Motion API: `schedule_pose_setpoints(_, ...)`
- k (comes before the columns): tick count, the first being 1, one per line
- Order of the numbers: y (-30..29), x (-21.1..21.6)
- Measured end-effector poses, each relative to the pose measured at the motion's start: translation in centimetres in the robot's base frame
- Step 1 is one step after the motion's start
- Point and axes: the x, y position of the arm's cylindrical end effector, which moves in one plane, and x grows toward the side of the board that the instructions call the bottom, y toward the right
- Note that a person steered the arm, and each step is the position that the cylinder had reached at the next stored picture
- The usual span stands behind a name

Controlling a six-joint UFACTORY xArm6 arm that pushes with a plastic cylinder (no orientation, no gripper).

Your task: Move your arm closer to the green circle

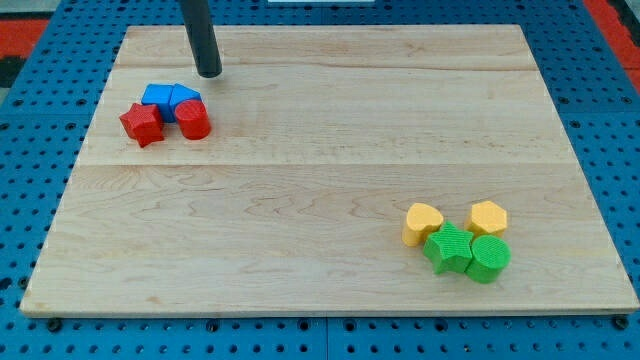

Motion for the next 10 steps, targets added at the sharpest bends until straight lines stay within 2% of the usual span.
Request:
schedule_pose_setpoints(3, 2.1, 0.0)
schedule_pose_setpoints(4, 14.0, 1.1)
schedule_pose_setpoints(5, 27.7, 6.2)
schedule_pose_setpoints(6, 37.4, 13.8)
schedule_pose_setpoints(7, 40.8, 20.1)
schedule_pose_setpoints(8, 41.0, 24.3)
schedule_pose_setpoints(10, 37.3, 28.3)
